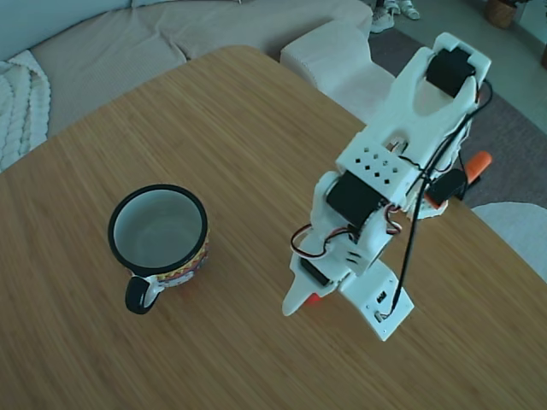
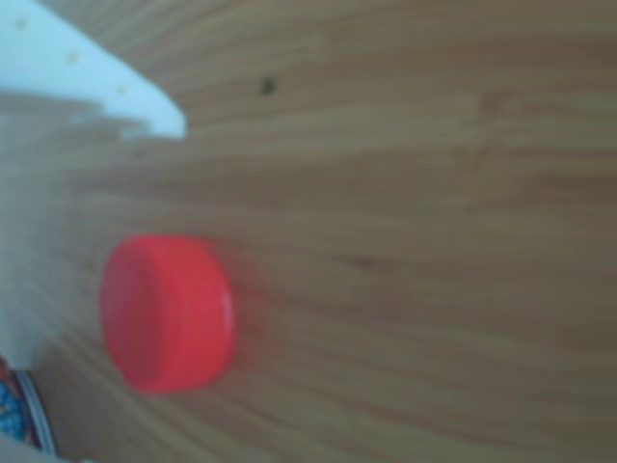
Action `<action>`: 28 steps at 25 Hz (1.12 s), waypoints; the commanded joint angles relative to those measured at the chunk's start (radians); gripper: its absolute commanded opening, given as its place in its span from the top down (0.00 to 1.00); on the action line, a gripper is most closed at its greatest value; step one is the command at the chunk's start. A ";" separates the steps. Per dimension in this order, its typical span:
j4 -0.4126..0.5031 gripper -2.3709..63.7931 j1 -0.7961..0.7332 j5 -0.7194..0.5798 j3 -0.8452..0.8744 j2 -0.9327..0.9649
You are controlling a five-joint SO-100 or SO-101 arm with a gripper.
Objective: Grasp a red cap and put it in the cup.
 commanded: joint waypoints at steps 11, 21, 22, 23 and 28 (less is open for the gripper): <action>-0.006 0.41 0.008 -0.003 -0.046 -0.015; -0.006 0.78 0.006 -0.005 -0.063 -0.031; -0.008 0.87 0.006 -0.005 -0.064 -0.031; -0.017 0.92 0.006 -0.005 -0.067 -0.031; -0.018 0.93 0.008 -0.005 -0.074 -0.031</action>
